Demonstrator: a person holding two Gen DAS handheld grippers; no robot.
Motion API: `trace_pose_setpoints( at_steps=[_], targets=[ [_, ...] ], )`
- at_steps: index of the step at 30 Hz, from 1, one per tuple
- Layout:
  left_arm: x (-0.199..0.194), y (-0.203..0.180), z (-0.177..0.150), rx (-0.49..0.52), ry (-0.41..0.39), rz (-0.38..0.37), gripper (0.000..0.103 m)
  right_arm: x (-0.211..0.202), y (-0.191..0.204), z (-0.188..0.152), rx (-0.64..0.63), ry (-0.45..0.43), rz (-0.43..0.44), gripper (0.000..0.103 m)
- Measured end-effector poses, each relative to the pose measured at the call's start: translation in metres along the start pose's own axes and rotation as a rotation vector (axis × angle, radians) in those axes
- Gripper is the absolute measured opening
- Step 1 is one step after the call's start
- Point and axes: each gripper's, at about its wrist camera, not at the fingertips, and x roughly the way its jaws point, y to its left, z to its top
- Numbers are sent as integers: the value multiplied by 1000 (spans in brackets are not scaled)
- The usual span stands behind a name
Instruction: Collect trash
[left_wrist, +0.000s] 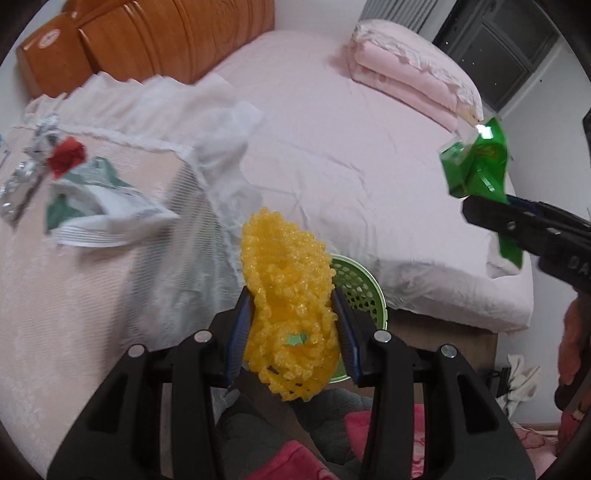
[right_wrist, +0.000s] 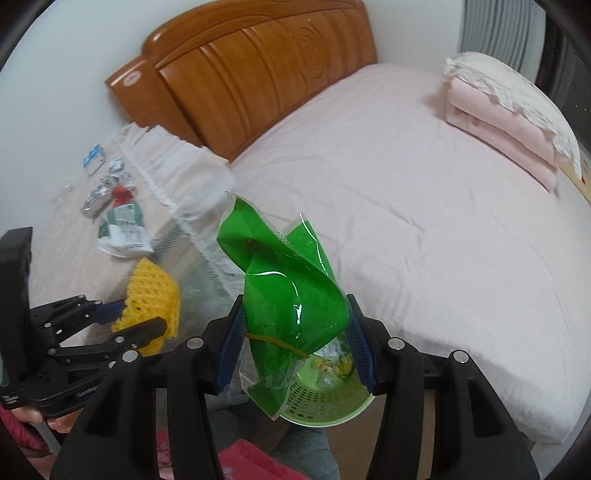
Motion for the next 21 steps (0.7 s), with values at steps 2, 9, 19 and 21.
trace_pose_setpoints(
  at_steps=[2,9,19,21],
  targets=[
    [41,-14,1,31,62,-6,42,5,-25,-7,44,33,-21,52],
    [156,-48,-11,80,224,-12,42,21,-79,-26,113,102,-66,52],
    [185,-67,-14,89,278,-5,76,40,-95,-30,104,130,-23,52],
    [173,-67,-12,89,248,5,80,43,-95,-29,99,129,-9,52]
  ],
)
